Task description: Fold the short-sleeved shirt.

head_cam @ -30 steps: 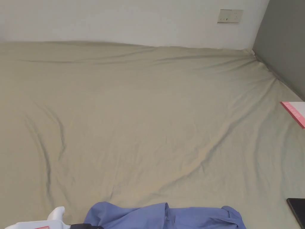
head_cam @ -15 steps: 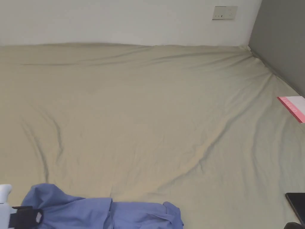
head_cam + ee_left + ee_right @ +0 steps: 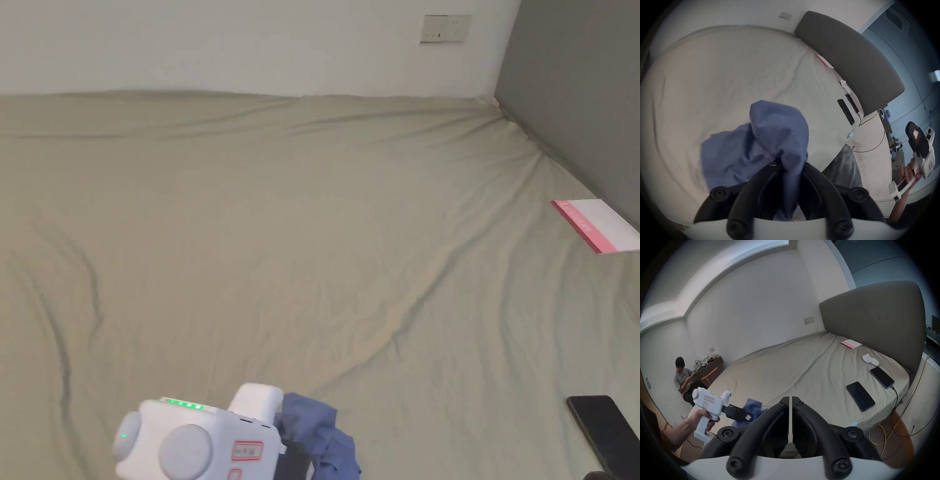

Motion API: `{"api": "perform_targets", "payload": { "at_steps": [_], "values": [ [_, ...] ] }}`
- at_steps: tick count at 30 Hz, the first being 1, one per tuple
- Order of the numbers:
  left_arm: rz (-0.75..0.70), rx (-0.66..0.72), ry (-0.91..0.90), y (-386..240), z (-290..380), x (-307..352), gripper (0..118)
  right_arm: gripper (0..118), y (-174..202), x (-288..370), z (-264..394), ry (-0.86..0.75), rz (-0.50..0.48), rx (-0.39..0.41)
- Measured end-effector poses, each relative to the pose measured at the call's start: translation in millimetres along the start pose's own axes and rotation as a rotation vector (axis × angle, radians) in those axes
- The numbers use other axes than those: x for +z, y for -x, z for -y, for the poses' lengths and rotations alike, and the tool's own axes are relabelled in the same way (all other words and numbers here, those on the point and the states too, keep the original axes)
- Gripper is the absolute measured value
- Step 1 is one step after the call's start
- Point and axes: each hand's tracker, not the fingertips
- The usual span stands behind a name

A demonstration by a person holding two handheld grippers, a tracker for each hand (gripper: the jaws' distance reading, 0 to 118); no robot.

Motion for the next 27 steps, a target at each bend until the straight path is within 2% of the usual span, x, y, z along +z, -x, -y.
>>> {"api": "perform_targets", "payload": {
  "at_steps": [2,4,6,8,9,11,12,14,16,18,19,20,21,22,23,25,27],
  "values": [
    [-0.028,0.003,0.027,5,4,-24,15,4,-4,2,2,0.007,0.008,-0.011],
    [-0.049,0.088,0.021,16,10,-35,18,4,-6,4,4,0.012,0.021,-0.013],
    [0.02,0.194,-0.011,25,17,-33,23,4,-9,7,4,0.014,0.035,-0.009],
    [0.089,0.234,-0.046,30,20,-24,51,4,-12,9,3,0.012,0.039,-0.016],
    [0.106,0.23,-0.075,28,18,-16,72,4,-14,8,3,0.011,0.04,-0.022],
    [0.089,0.21,-0.12,25,16,3,97,4,-16,6,2,0.01,0.042,-0.029],
    [0.069,0.187,-0.156,24,14,18,104,4,-16,6,2,0.008,0.044,-0.03],
    [0.051,0.157,-0.251,20,9,46,104,4,-15,4,1,0.003,0.044,-0.035],
    [-0.071,0.12,-0.364,18,11,74,104,4,-12,2,0,-0.007,0.031,-0.037],
    [-0.34,0.018,-0.47,14,16,87,104,4,-7,-1,1,-0.015,0.02,-0.027],
    [-0.462,-0.02,-0.465,12,17,83,100,4,-5,-2,1,-0.016,0.015,-0.022],
    [-0.563,-0.068,-0.416,11,18,73,88,4,-3,-5,1,-0.012,0.007,-0.019],
    [-0.596,-0.145,-0.37,10,20,59,55,4,-2,-8,1,-0.004,-0.004,-0.018],
    [-0.598,-0.223,-0.354,6,24,46,29,4,0,-9,1,0.003,-0.012,-0.015],
    [-0.608,-0.277,-0.334,1,29,29,18,4,2,-10,2,0.006,-0.017,-0.009],
    [-0.558,-0.31,-0.269,-10,34,3,18,4,5,-11,3,0.012,-0.017,0.005],
    [-0.43,-0.281,-0.287,-26,40,-16,18,4,7,-8,4,0.018,-0.012,0.017]
  ]
}}
